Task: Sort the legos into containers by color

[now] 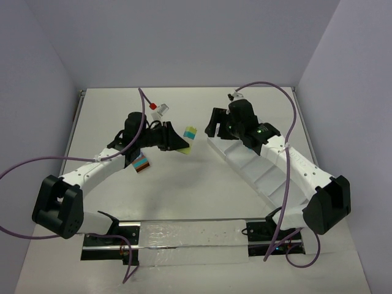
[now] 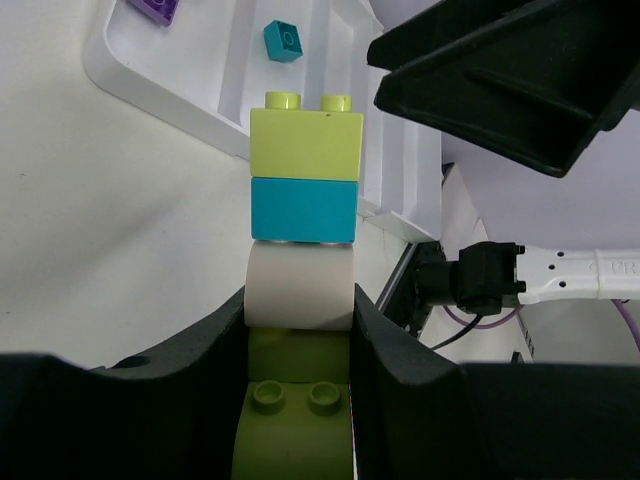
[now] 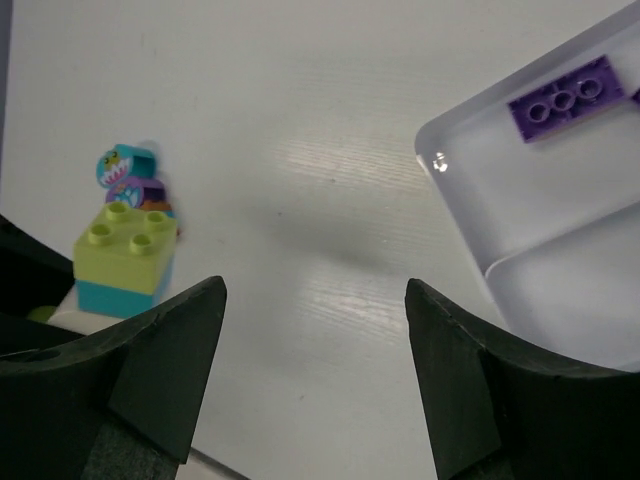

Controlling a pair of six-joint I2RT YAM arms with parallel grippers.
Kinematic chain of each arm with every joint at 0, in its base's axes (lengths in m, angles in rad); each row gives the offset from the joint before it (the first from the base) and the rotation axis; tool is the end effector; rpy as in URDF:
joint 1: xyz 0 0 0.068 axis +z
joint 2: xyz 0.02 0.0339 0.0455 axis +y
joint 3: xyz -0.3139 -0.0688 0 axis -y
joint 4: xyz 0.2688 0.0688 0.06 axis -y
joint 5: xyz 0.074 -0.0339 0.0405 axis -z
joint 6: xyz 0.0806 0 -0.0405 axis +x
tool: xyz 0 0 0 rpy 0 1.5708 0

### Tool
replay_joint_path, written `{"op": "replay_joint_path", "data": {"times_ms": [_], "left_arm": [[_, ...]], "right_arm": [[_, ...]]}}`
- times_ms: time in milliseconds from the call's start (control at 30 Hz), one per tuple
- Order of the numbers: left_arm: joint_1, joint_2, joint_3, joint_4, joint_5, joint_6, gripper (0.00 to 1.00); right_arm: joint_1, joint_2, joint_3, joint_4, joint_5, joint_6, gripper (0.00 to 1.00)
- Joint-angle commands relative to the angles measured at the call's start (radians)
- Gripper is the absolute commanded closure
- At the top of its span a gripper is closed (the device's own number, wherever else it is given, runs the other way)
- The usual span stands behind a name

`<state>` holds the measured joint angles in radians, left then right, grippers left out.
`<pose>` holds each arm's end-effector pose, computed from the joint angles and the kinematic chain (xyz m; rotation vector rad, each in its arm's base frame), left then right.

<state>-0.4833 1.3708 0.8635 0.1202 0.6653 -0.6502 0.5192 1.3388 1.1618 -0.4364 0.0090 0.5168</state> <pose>0.2859 -0.2062 0.2911 0.3085 2.1159 -1.3588 0.3037 0.1727 0.3417 0.0025 2.2431 0.5676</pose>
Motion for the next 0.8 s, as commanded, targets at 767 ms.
{"op": "replay_joint_path", "data": {"times_ms": [767], "left_arm": [[-0.04, -0.065, -0.046, 0.094, -0.148, -0.016, 1.0]], "right_arm": [[0.116, 0.153, 0.234, 0.018, -0.063, 0.23, 0.15]]}}
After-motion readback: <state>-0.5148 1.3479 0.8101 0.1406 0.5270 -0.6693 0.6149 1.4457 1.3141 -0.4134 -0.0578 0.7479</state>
